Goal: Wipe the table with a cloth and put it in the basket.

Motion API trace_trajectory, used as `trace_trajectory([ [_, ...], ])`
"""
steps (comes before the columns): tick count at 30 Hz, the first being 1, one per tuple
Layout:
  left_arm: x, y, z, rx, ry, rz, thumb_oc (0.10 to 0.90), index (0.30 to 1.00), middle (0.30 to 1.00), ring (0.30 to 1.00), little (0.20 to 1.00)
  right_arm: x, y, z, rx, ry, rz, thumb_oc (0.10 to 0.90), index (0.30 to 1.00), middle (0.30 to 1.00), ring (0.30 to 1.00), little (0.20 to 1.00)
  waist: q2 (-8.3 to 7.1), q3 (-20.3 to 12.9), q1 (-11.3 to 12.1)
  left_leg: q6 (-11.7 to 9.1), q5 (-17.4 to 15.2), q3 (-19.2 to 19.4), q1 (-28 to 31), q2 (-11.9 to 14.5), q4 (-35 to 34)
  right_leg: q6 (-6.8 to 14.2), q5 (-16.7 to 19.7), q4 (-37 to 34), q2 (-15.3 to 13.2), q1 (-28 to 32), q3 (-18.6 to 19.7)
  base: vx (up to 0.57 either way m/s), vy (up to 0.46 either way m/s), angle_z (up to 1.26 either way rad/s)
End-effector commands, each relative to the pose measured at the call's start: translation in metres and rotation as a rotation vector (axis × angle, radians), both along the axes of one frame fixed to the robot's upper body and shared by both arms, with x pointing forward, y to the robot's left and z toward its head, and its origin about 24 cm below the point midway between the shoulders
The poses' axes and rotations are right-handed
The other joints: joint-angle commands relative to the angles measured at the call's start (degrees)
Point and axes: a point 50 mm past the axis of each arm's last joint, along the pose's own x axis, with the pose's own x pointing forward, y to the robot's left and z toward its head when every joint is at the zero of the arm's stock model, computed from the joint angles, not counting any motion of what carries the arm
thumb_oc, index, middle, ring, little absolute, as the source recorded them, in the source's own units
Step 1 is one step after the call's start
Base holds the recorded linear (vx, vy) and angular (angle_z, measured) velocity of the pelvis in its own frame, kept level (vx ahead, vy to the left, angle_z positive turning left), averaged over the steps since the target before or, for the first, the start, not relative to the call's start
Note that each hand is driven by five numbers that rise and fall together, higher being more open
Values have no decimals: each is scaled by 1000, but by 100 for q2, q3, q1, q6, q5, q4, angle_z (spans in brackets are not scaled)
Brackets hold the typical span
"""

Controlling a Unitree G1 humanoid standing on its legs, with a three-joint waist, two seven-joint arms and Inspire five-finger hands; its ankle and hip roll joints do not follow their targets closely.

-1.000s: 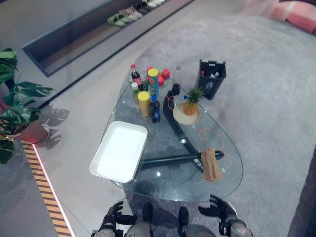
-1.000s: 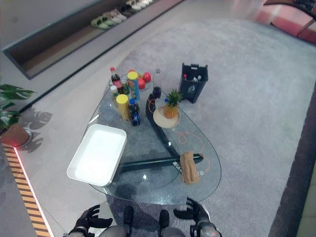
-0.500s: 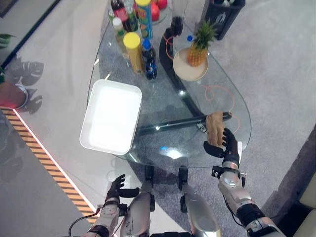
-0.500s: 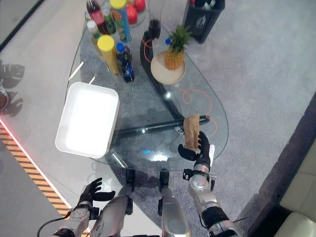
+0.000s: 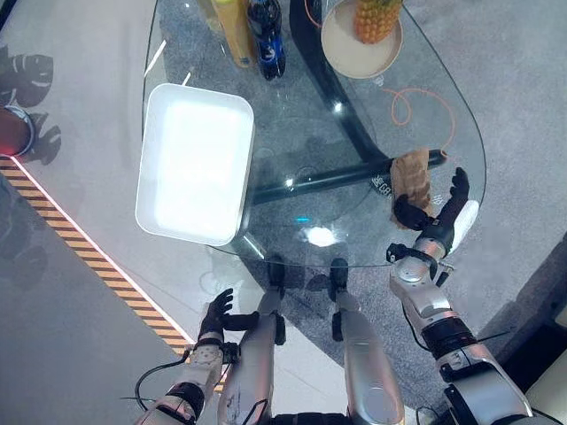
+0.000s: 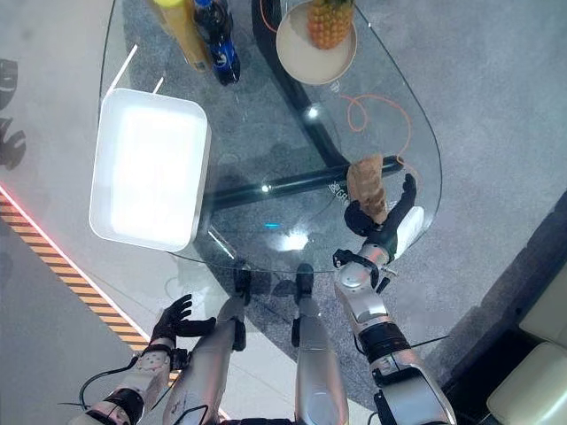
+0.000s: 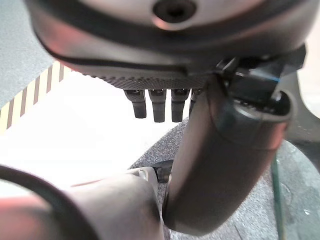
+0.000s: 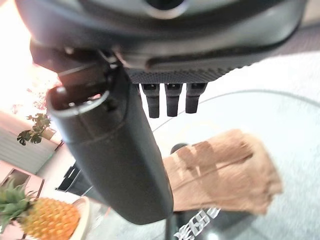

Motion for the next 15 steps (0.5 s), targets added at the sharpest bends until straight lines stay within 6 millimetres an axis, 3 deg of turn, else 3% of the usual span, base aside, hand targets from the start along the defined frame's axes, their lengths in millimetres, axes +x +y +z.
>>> trace_trajectory([
  [1,-24,-8,-17,-23,67,45,800,900,900,900,900,-5,-16,47,-110,-220,-52,800,900,900,900,900,60,-128,-103,110,-667,34,-579,-255,1002,-193,363,61,114,-496,-36,3,34,-1],
  [8,-15,-16,-12,-33,51,27,800,900,900,900,900,4,-26,61,-24,-239,-131,800,900,900,900,900,165,-128,-32,79,-634,54,-1105,-269,1202,-199,352,259,101,-984,-169,2,-3,3],
  [15,-12,-22,-10,-53,42,18,800,900,900,900,900,11,-26,74,0,-262,-102,800,900,900,900,900,274,-128,2,114,-635,44,-1552,-294,1460,-242,303,547,125,-1472,-205,8,17,4],
])
